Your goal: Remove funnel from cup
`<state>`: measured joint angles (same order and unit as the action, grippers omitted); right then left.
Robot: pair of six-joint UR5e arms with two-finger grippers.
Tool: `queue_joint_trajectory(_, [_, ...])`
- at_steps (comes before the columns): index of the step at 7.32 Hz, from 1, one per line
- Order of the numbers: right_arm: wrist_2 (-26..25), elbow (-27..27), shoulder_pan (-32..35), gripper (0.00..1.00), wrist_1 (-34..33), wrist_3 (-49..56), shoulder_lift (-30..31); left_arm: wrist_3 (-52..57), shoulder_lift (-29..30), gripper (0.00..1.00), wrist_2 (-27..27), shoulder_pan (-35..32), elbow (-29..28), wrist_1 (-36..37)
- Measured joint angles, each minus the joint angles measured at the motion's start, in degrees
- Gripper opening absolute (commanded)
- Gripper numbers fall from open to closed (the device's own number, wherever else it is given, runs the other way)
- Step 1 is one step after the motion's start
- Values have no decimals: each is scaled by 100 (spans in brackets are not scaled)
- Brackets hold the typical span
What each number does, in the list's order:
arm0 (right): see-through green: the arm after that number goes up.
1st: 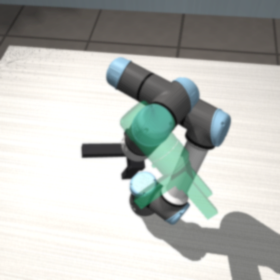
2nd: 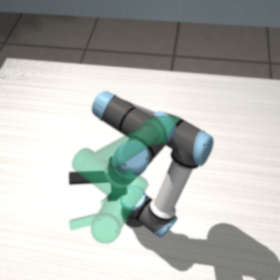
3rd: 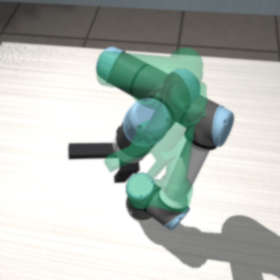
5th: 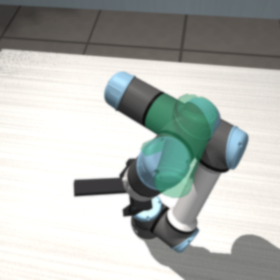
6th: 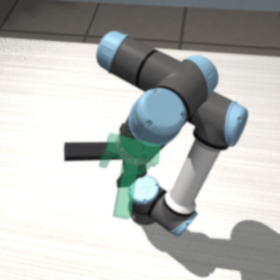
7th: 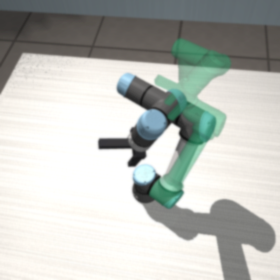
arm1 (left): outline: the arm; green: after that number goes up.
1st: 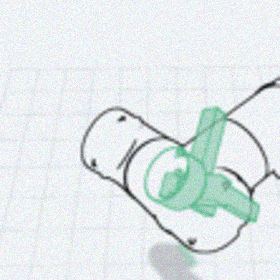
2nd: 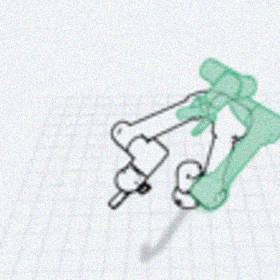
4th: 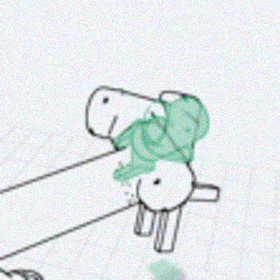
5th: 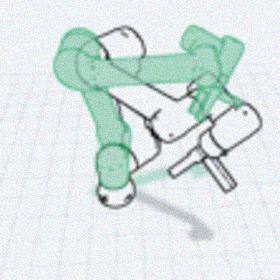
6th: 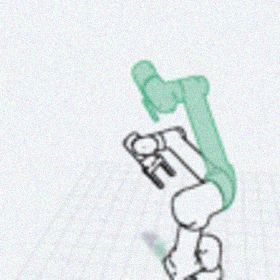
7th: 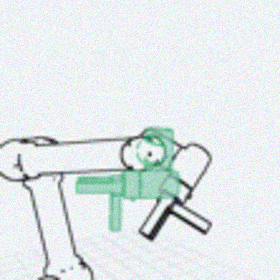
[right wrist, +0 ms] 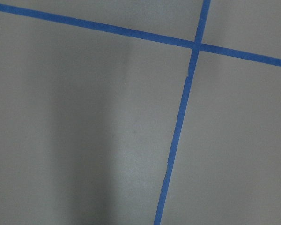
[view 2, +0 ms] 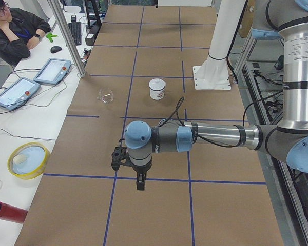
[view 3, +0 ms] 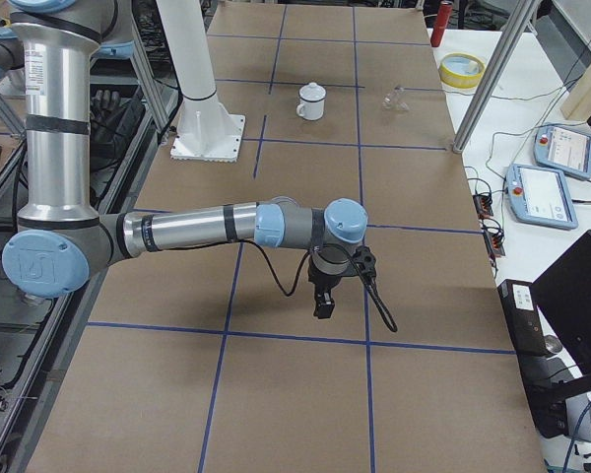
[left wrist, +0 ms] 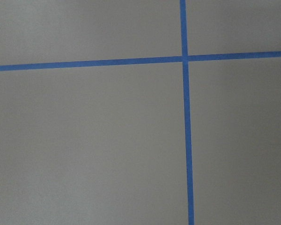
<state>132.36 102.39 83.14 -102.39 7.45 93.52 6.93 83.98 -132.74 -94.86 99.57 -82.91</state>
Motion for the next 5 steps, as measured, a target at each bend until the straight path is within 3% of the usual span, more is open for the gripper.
queue_joint_trajectory(5, [0,0,0,100,0,2,0,27,41,100,1,-6,33,-21])
